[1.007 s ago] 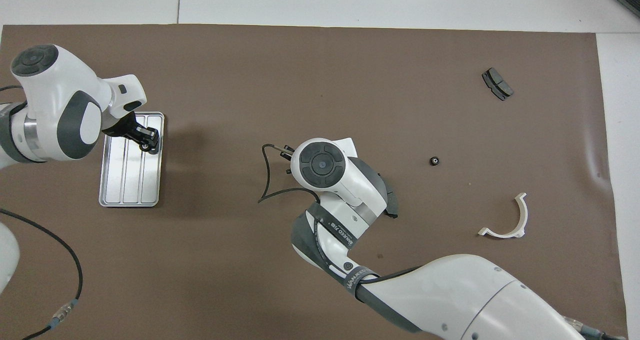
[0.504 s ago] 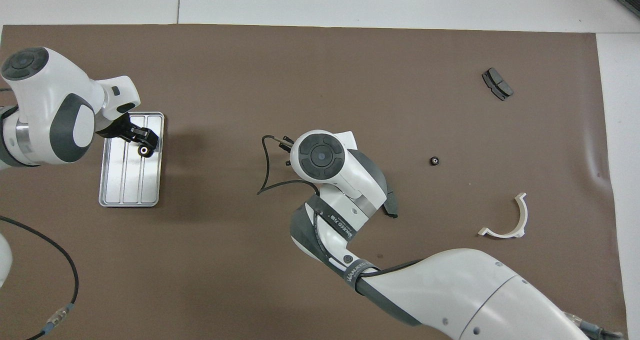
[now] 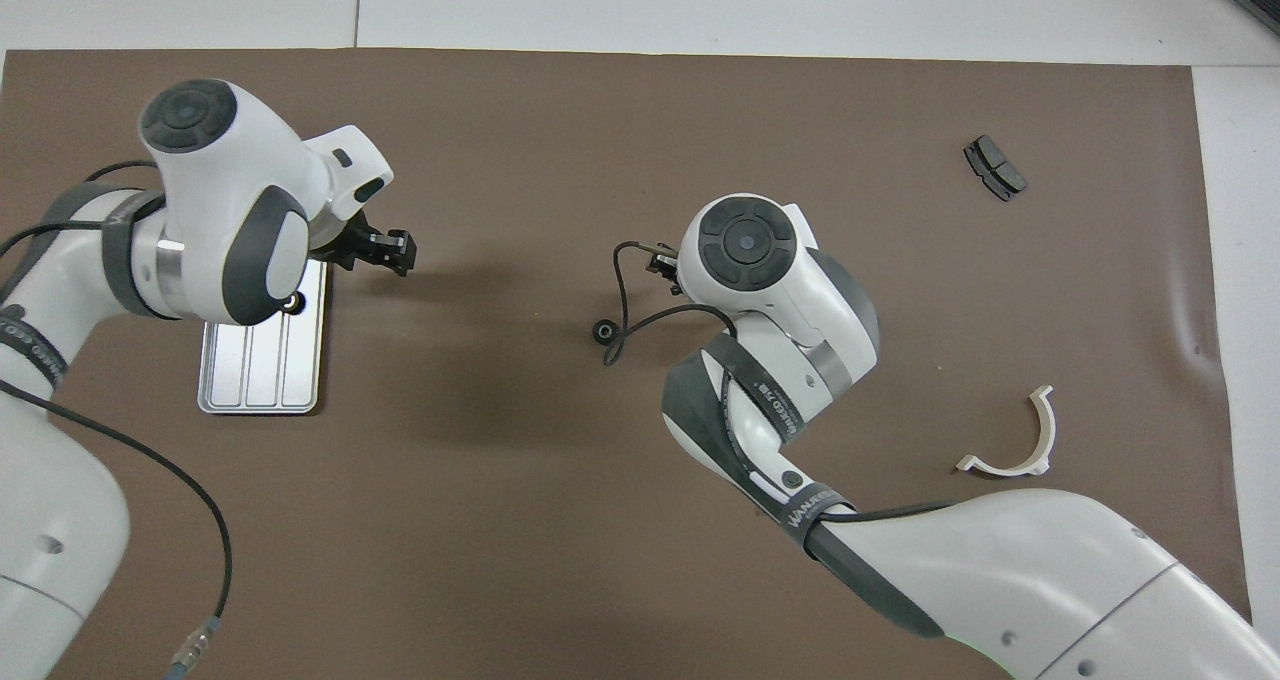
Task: Pick bearing gear from pile to tray
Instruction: 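Grasp the second gear with the left gripper while the right gripper withdraws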
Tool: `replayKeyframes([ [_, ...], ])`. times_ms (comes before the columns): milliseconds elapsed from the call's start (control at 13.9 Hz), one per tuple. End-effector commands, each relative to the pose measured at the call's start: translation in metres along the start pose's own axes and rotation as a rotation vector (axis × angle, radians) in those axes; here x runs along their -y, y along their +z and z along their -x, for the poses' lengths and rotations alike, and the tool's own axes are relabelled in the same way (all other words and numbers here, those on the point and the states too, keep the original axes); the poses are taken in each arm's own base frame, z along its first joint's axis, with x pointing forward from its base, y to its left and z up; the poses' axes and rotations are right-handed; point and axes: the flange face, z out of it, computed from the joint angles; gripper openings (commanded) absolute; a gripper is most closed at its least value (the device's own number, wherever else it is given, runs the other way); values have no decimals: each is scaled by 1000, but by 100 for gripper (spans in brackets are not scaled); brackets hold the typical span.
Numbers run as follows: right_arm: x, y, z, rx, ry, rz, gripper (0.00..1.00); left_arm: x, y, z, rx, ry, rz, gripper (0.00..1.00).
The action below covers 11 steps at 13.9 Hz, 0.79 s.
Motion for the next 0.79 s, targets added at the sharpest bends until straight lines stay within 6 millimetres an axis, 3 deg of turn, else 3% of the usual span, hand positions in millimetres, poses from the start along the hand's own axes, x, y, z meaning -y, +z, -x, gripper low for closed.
replayKeyframes([
  [0, -62, -2, 3, 5, -106, 51, 100, -75, -3, 10, -45, -131, 2, 67],
  [144, -85, 3, -10, 26, -145, 55, 100, -127, -4, 23, -64, -175, 17, 65],
  [432, -129, 16, -35, 108, -231, -1, 100, -194, 8, 44, -107, -174, 47, 60],
  [504, -139, 20, -38, 115, -255, -5, 100, -207, 26, 47, -92, -156, 40, 60],
  [720, -158, 34, -39, 103, -275, -19, 100, -215, 40, 52, -82, -143, 37, 58],
])
